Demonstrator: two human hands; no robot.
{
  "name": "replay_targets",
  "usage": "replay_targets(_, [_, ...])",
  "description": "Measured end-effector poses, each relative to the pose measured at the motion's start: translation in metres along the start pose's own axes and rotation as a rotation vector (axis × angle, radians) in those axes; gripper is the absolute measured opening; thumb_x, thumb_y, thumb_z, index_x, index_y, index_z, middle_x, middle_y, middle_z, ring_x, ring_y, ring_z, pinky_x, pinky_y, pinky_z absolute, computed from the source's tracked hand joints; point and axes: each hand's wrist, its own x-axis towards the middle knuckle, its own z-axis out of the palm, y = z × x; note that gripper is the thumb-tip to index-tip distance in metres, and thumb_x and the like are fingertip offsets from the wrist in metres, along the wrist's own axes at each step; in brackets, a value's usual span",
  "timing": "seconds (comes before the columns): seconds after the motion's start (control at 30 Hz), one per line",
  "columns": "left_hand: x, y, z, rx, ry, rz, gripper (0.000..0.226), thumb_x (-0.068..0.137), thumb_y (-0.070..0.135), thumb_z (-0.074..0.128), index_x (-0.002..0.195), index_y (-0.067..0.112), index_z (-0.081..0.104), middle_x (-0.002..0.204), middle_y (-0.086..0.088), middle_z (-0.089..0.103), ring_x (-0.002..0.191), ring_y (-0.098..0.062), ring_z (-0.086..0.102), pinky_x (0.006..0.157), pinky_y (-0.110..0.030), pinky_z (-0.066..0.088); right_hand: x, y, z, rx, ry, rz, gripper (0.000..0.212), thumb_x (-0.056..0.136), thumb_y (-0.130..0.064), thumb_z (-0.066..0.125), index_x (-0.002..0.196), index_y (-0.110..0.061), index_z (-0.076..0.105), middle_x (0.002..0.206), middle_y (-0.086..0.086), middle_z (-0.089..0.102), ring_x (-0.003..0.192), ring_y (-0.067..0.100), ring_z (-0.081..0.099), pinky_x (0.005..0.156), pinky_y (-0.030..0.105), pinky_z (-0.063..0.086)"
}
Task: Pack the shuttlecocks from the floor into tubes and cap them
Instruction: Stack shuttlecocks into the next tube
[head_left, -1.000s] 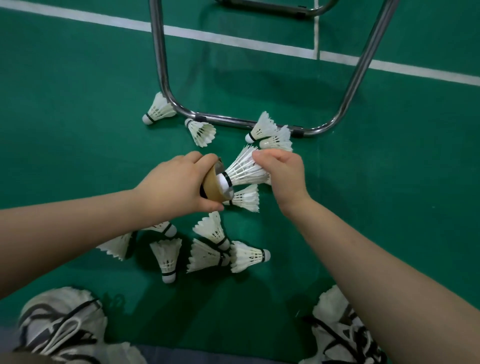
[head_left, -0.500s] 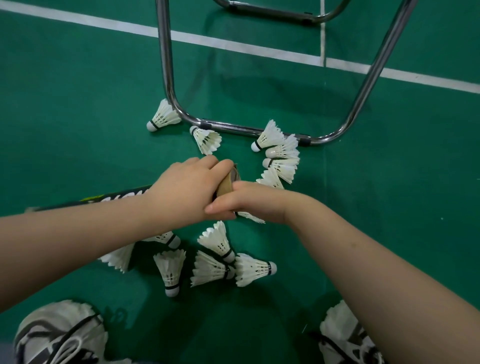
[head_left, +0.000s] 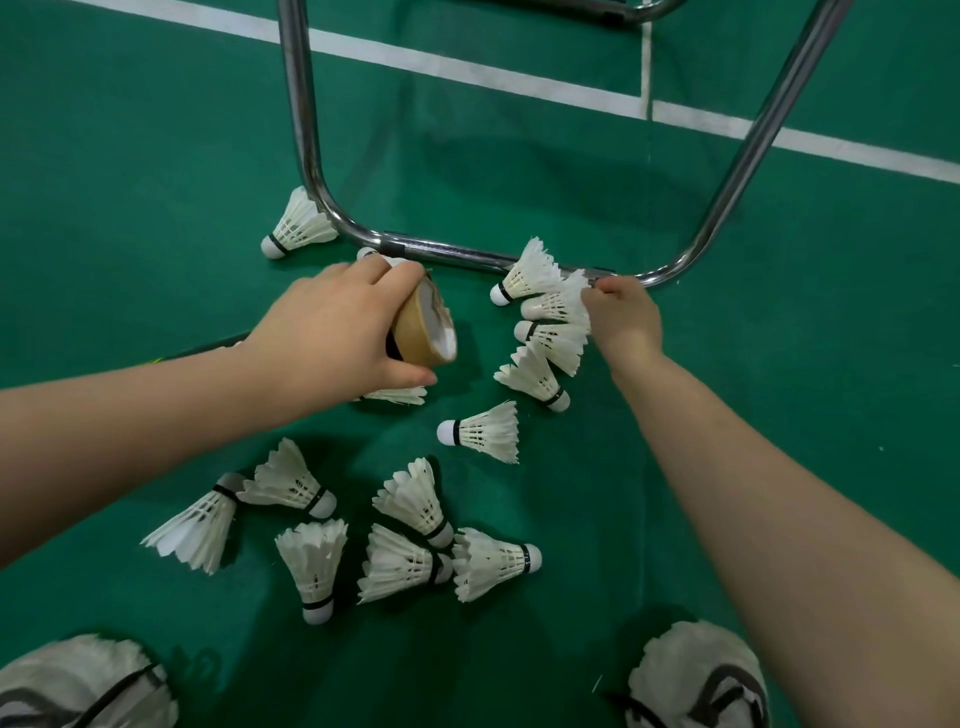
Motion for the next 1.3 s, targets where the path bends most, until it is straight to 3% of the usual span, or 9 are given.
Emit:
replay_targets(0.07, [0.003,-0.002,0.002,0.011,-0.004,0.001,0.082,0.065,0.06,0.07,0.129,0.02,0.039,0.112,-0.004,0.051,0.099,-0.028,0.05,0.077,-0.038,0.044,0.01,0.013,0.003,0.0,0.015,0.072,0.031,0.09,-0.028,0.05,0.119,-0.017,0.052,0.106,0.0,0.058,0.073,0.013,0.052,0.062,0.024,0.036])
replay_targets(0.17, [0.007,-0.003,0.004,0.011,0.0,-0.001,0.082,0.065,0.061,0.07,0.129,0.02,0.039,0.111,-0.004,0.051,0.098,-0.028,0.05,0.076,-0.037,0.043,0.022,0.022,0.014,-0.054,-0.017,0.095,0.053,0.087,-0.041,0.056,0.132,-0.016,0.043,0.131,0.003,0.05,0.107,0.021,0.052,0.079,0.027,0.035])
replay_targets(0.33, [0.01,-0.002,0.005,0.019,-0.008,0.001,0.082,0.065,0.061,0.069,0.129,0.019,0.04,0.109,-0.005,0.052,0.097,-0.028,0.051,0.075,-0.037,0.044,0.024,0.023,0.03,-0.064,-0.009,0.053,0.018,0.086,-0.039,0.052,0.084,-0.021,0.055,0.087,0.0,0.057,0.095,0.029,0.054,0.075,0.035,0.041])
replay_targets(0.47, [0.013,-0.002,0.006,0.026,-0.025,-0.007,0.082,0.065,0.062,0.068,0.129,0.02,0.039,0.109,-0.005,0.051,0.097,-0.028,0.05,0.076,-0.037,0.044,0.024,0.023,0.029,-0.059,0.045,0.033,0.022,0.091,-0.033,0.047,0.073,-0.021,0.051,0.075,-0.002,0.054,0.08,0.024,0.053,0.077,0.036,0.041])
replay_targets(0.6, [0.014,0.0,0.009,0.038,-0.036,-0.007,0.084,0.065,0.063,0.068,0.13,0.02,0.039,0.111,-0.006,0.052,0.099,-0.029,0.051,0.077,-0.038,0.045,0.019,0.019,0.023,0.139,0.118,0.024,0.033,0.089,-0.016,0.045,0.058,-0.018,0.033,0.058,-0.005,0.035,0.052,0.011,0.029,0.056,0.025,0.028])
replay_targets(0.77, [0.014,0.0,0.012,0.045,-0.047,-0.012,0.085,0.065,0.064,0.067,0.132,0.02,0.037,0.113,-0.006,0.051,0.101,-0.029,0.05,0.079,-0.039,0.044,-0.004,-0.002,0.015,0.56,0.098,-0.019,0.021,0.081,-0.006,0.047,0.063,-0.014,0.041,0.064,0.002,0.041,0.062,0.013,0.035,0.059,0.022,0.029])
replay_targets(1.07, [0.015,-0.001,0.012,0.034,-0.052,-0.013,0.084,0.064,0.065,0.067,0.13,0.021,0.038,0.112,-0.005,0.052,0.101,-0.029,0.052,0.081,-0.039,0.045,-0.047,-0.045,0.02,0.308,-0.574,-0.382,0.025,0.084,-0.008,0.059,0.061,-0.018,0.061,0.057,-0.012,0.057,0.057,0.001,0.051,0.061,0.011,0.043])
replay_targets(1.2, [0.013,-0.002,0.012,0.032,-0.06,-0.008,0.084,0.063,0.064,0.067,0.129,0.021,0.039,0.11,-0.004,0.052,0.1,-0.028,0.052,0.08,-0.039,0.045,-0.053,-0.056,0.02,0.11,-0.843,-0.287,0.014,0.079,-0.015,0.061,0.083,-0.024,0.07,0.087,-0.004,0.066,0.088,0.015,0.056,0.086,0.039,0.046])
replay_targets(1.3, [0.01,-0.002,0.013,0.02,-0.068,0.004,0.081,0.063,0.065,0.067,0.126,0.022,0.041,0.109,-0.003,0.053,0.099,-0.027,0.052,0.079,-0.039,0.045,-0.055,-0.058,0.019,0.044,-1.006,-0.235,0.038,0.062,-0.014,0.052,0.093,-0.026,0.069,0.092,-0.006,0.063,0.09,0.013,0.053,0.086,0.038,0.044])
